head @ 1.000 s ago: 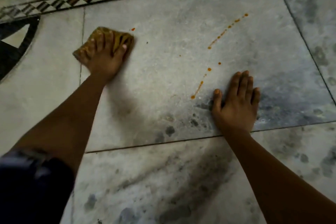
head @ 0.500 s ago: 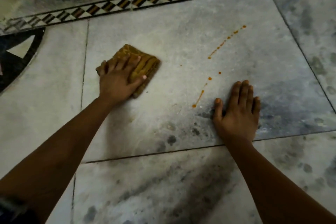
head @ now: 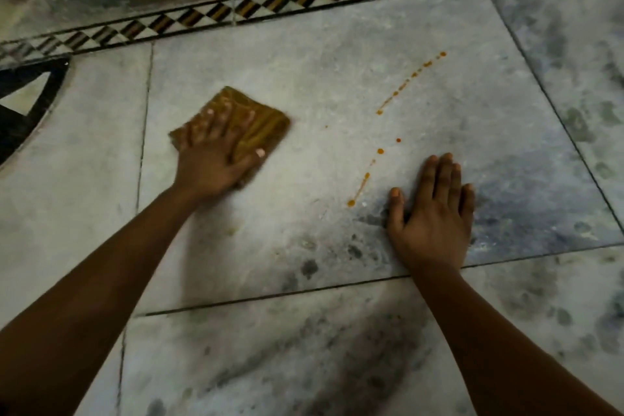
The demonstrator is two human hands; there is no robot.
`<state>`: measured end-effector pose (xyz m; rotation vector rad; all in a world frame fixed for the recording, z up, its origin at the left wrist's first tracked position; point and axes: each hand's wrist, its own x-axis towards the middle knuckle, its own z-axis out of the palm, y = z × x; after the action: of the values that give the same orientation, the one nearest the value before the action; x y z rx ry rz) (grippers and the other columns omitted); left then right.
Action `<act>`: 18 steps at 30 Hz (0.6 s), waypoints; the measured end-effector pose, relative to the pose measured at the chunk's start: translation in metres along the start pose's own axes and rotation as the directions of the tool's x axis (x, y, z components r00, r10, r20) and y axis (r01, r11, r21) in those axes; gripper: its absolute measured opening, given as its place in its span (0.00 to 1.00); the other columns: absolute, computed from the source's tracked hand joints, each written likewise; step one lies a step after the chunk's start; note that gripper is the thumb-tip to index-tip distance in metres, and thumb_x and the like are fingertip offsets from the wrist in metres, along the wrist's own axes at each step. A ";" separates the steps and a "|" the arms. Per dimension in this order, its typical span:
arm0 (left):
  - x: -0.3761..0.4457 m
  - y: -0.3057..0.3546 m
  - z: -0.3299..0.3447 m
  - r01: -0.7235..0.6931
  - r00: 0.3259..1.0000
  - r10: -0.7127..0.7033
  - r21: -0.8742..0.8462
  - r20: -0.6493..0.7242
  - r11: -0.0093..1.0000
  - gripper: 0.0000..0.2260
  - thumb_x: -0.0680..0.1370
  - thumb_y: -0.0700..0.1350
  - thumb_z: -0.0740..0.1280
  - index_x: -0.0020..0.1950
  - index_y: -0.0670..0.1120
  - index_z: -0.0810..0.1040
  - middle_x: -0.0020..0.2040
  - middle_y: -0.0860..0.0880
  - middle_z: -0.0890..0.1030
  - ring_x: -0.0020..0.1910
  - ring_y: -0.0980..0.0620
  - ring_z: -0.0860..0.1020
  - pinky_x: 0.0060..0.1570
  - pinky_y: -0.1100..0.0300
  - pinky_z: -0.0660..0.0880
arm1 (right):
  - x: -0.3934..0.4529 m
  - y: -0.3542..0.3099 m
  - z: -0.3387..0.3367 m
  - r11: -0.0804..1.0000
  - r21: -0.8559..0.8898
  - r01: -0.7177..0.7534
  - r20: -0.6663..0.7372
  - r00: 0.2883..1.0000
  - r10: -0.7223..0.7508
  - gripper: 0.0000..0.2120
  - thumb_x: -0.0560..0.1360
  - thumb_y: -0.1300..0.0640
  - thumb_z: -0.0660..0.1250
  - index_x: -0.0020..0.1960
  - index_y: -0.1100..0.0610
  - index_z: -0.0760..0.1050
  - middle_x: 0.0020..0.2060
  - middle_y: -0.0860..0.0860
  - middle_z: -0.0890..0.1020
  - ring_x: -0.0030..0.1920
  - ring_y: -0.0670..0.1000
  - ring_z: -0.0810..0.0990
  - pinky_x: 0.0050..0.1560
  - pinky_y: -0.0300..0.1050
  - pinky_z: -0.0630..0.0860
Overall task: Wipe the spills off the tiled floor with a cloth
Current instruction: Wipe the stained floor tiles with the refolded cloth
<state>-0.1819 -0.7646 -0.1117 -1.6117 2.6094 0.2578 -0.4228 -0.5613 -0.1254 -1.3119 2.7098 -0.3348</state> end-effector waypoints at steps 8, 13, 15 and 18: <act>0.079 0.074 -0.008 0.137 0.986 -0.127 -0.093 0.106 0.986 0.28 0.77 0.66 0.49 0.75 0.61 0.46 0.77 0.50 0.41 0.76 0.42 0.41 0.69 0.35 0.37 | 0.000 0.000 0.000 1.000 -0.002 0.007 0.003 1.000 -0.007 0.35 0.75 0.42 0.47 0.76 0.60 0.50 0.76 0.58 0.53 0.76 0.56 0.50 0.74 0.51 0.42; -0.007 0.074 0.006 -0.193 0.980 0.192 0.003 0.055 0.981 0.28 0.73 0.68 0.46 0.73 0.67 0.47 0.78 0.53 0.45 0.76 0.48 0.43 0.69 0.40 0.38 | 0.001 0.000 0.000 1.000 -0.001 0.015 0.011 1.000 -0.015 0.36 0.75 0.41 0.45 0.76 0.60 0.48 0.76 0.58 0.51 0.76 0.55 0.48 0.74 0.51 0.42; -0.011 0.046 0.001 -0.171 0.983 0.168 0.038 0.070 0.985 0.27 0.74 0.67 0.45 0.72 0.66 0.46 0.78 0.53 0.46 0.76 0.47 0.44 0.70 0.39 0.41 | 0.001 0.001 0.002 1.000 -0.003 0.015 0.000 1.000 -0.015 0.36 0.75 0.41 0.45 0.76 0.60 0.49 0.76 0.58 0.51 0.76 0.55 0.49 0.74 0.51 0.42; 0.032 0.039 -0.016 0.005 0.991 -0.014 0.071 0.131 0.997 0.25 0.78 0.65 0.47 0.74 0.64 0.45 0.78 0.52 0.44 0.76 0.45 0.44 0.68 0.35 0.42 | 0.002 0.003 0.006 1.000 0.001 0.023 -0.021 1.000 -0.023 0.36 0.75 0.41 0.46 0.76 0.61 0.50 0.76 0.59 0.52 0.76 0.56 0.50 0.74 0.53 0.43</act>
<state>-0.2304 -0.7788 -0.0965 -1.5291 2.4841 0.2588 -0.4252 -0.5619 -0.1324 -1.3484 2.7129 -0.3538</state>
